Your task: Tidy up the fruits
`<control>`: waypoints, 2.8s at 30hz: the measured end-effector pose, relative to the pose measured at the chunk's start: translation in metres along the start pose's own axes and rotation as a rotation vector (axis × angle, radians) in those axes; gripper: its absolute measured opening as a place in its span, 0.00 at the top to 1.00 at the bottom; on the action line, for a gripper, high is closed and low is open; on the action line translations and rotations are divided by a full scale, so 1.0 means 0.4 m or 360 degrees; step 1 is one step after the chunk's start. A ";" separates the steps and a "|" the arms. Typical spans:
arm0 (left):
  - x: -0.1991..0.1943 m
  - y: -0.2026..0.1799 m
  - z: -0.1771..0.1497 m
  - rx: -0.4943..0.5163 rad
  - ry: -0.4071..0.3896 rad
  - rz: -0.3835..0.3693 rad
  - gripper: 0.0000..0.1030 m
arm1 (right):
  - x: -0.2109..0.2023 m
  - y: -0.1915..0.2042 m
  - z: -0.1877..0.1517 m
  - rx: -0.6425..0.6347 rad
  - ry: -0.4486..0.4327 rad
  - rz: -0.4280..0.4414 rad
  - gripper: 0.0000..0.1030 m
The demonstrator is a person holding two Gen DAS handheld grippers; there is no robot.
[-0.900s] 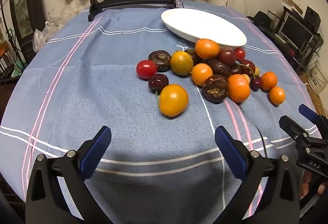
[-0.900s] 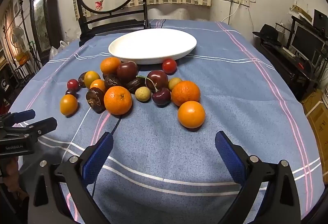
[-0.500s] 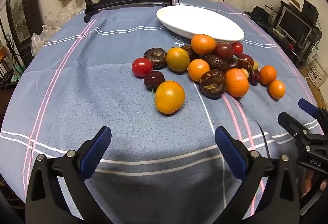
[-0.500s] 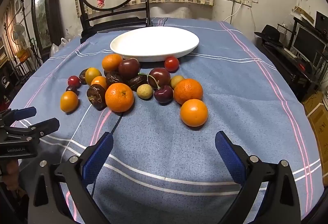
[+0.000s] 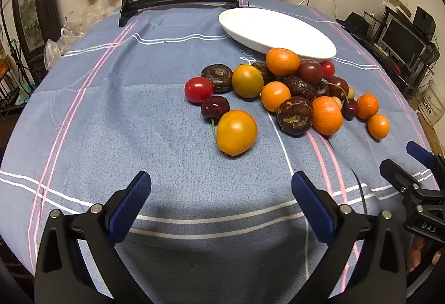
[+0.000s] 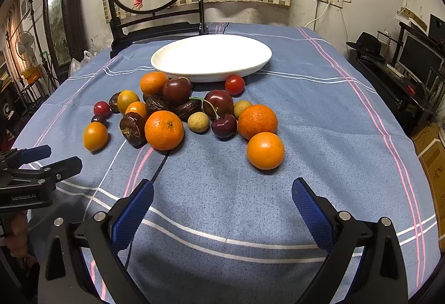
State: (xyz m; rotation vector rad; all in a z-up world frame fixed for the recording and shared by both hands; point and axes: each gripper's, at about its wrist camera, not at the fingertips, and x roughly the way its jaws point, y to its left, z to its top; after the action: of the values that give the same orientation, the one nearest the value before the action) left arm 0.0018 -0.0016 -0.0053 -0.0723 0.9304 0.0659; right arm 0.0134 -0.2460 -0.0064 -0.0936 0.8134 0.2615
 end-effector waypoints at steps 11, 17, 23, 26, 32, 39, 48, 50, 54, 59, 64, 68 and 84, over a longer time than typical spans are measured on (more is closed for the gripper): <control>0.009 0.008 -0.001 -0.0026 0.0012 -0.0006 0.04 | -0.006 -0.003 0.000 0.0007 0.0004 0.0010 0.03; 0.004 0.007 -0.002 -0.0027 -0.0023 -0.0008 0.04 | -0.004 -0.002 -0.002 0.0014 0.0005 0.0011 0.03; 0.000 0.000 -0.002 -0.0003 -0.0021 -0.0013 0.04 | -0.004 -0.003 -0.003 0.0009 0.0004 0.0016 0.03; 0.003 0.002 -0.002 -0.0008 -0.0009 -0.0012 0.04 | -0.004 -0.003 -0.005 0.0011 0.0006 0.0014 0.03; 0.006 0.006 -0.002 -0.0018 -0.0001 -0.0006 0.04 | -0.003 -0.006 -0.007 0.0016 0.0015 0.0019 0.03; 0.006 0.005 -0.003 -0.0014 -0.0004 -0.0004 0.04 | -0.004 -0.006 -0.007 0.0015 0.0019 0.0025 0.03; 0.004 0.005 -0.006 -0.0015 -0.0005 -0.0010 0.04 | -0.003 -0.008 -0.012 0.0023 0.0027 0.0031 0.03; 0.002 0.004 -0.008 -0.0010 -0.0010 -0.0009 0.04 | -0.002 -0.009 -0.012 0.0027 0.0028 0.0037 0.03; 0.001 0.002 -0.008 -0.0010 -0.0013 -0.0009 0.04 | -0.004 -0.011 -0.013 0.0029 0.0028 0.0039 0.03; -0.002 -0.001 -0.010 -0.0003 -0.0009 -0.0006 0.04 | -0.005 -0.012 -0.014 0.0032 0.0027 0.0038 0.03; -0.002 -0.003 -0.011 -0.0005 -0.0007 -0.0006 0.04 | -0.008 -0.017 -0.015 0.0035 0.0028 0.0041 0.03; 0.000 -0.003 -0.010 0.0000 -0.0003 -0.0008 0.04 | -0.008 -0.020 -0.016 0.0043 0.0027 0.0042 0.03; 0.107 -0.021 0.055 -0.0021 0.0203 -0.0148 0.31 | -0.006 -0.043 -0.018 0.0066 0.0012 0.0086 0.03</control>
State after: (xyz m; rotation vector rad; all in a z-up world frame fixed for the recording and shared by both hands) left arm 0.0455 -0.0068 -0.0265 -0.1329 1.0529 -0.0192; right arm 0.0111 -0.2645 -0.0099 -0.0338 0.8291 0.2952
